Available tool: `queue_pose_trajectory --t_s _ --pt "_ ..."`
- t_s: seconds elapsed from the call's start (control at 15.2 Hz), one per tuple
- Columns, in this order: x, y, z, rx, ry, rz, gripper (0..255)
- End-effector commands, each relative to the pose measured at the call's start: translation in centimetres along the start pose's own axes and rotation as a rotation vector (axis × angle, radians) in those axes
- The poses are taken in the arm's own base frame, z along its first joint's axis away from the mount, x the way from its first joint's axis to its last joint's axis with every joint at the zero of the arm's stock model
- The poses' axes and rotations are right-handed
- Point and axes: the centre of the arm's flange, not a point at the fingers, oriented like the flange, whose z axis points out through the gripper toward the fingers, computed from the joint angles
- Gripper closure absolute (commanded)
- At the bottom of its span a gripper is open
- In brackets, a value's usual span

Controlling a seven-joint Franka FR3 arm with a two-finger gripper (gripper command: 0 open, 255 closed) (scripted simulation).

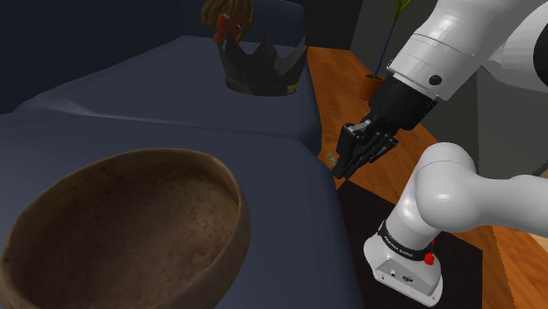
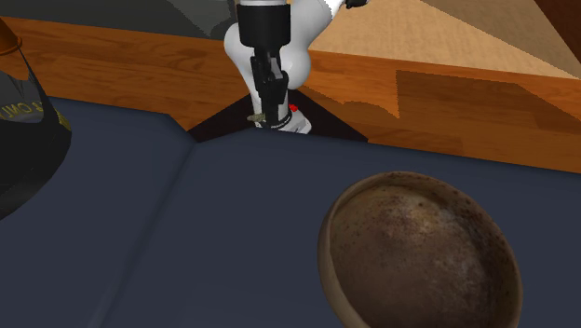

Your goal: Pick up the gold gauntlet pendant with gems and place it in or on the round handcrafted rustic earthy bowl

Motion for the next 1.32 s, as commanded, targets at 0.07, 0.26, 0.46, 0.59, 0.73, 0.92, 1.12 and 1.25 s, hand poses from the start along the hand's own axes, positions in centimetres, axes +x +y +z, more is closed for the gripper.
queue_pose_trajectory --t_s 0.07,0.26,0.46,0.59,0.73,0.92,1.12,1.25 --pt "0.2 0.3 0.3 -0.013 -0.007 0.004 255" --pt "0.2 -0.2 -0.6 -0.013 -0.007 0.004 255" --pt "0.4 -0.7 -2.0 -0.013 -0.007 0.004 255" --pt "0.5 -1.1 -3.0 -0.013 -0.007 0.004 255" --pt "0.6 -1.4 -4.0 -0.013 -0.007 0.004 255" --pt "0.8 -2.0 -5.5 -0.013 -0.007 0.004 255" --pt "1.0 -2.5 -7.0 -0.013 -0.007 0.004 255" --pt "1.1 -2.9 -7.9 -0.013 -0.007 0.004 255"
